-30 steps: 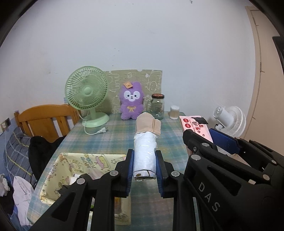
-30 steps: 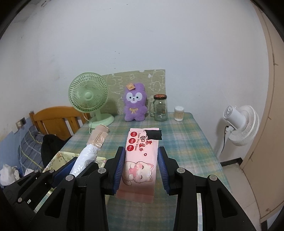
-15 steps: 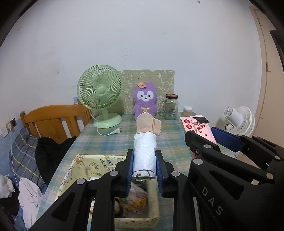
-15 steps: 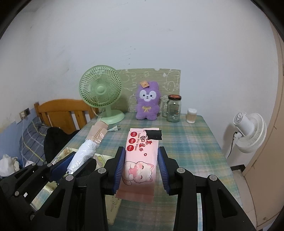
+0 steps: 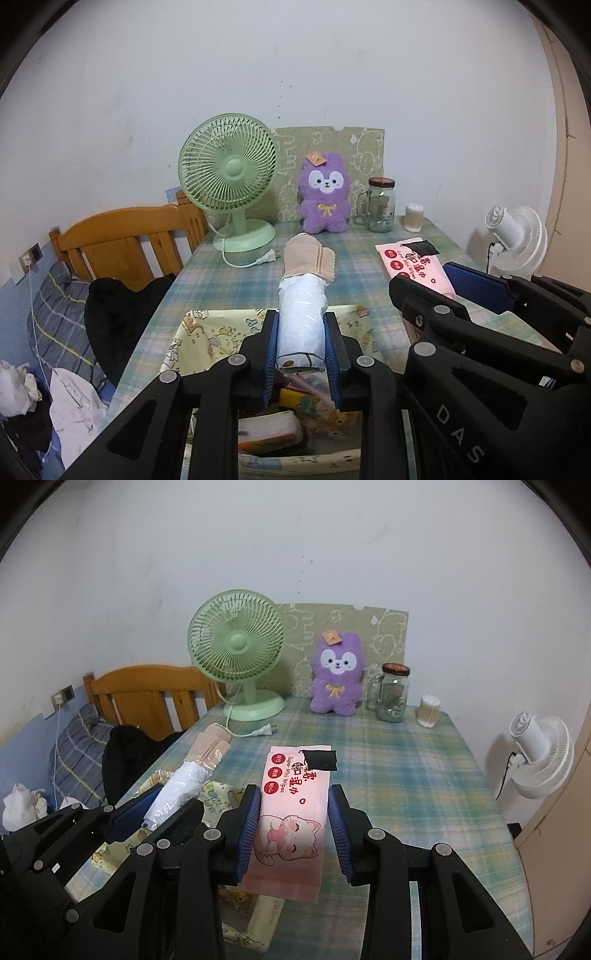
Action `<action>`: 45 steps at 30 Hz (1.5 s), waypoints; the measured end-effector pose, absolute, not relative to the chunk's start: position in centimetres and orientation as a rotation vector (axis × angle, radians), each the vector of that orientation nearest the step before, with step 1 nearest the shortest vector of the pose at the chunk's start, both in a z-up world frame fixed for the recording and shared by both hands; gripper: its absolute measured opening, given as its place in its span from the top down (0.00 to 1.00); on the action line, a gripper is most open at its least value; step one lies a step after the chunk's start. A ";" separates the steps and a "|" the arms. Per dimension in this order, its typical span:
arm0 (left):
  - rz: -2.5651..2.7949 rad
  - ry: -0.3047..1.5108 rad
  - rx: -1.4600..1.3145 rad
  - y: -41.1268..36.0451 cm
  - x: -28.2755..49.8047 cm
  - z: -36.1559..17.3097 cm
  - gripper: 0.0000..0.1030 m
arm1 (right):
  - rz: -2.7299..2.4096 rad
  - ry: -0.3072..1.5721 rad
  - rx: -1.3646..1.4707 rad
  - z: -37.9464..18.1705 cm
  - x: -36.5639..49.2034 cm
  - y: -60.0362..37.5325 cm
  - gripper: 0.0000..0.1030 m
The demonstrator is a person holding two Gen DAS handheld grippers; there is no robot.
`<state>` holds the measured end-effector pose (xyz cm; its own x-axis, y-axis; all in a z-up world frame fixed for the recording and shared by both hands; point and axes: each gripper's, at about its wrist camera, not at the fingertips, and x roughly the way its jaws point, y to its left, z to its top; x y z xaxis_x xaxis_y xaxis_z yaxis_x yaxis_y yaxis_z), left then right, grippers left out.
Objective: Organize soft objects
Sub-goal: 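Lift the sock with the left tool while the right tool lifts the pink pack toward the box, then lower the sock and pink pack into the yellow box and open both tools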
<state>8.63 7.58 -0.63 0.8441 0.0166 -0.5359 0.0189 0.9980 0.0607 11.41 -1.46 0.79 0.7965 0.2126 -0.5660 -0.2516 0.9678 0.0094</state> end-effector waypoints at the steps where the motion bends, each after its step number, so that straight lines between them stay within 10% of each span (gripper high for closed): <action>1: 0.002 0.569 0.063 7.8 8.7 -0.8 0.78 | 0.252 0.603 -0.069 0.7 11.5 -1.3 0.61; 21: 0.113 0.672 0.050 12.2 9.7 -4.6 0.76 | 0.328 0.704 -0.112 -3.2 12.8 3.7 0.61; 45: 0.082 0.701 0.056 12.9 10.9 -5.2 0.29 | 0.377 0.729 -0.122 -5.0 15.7 5.5 0.60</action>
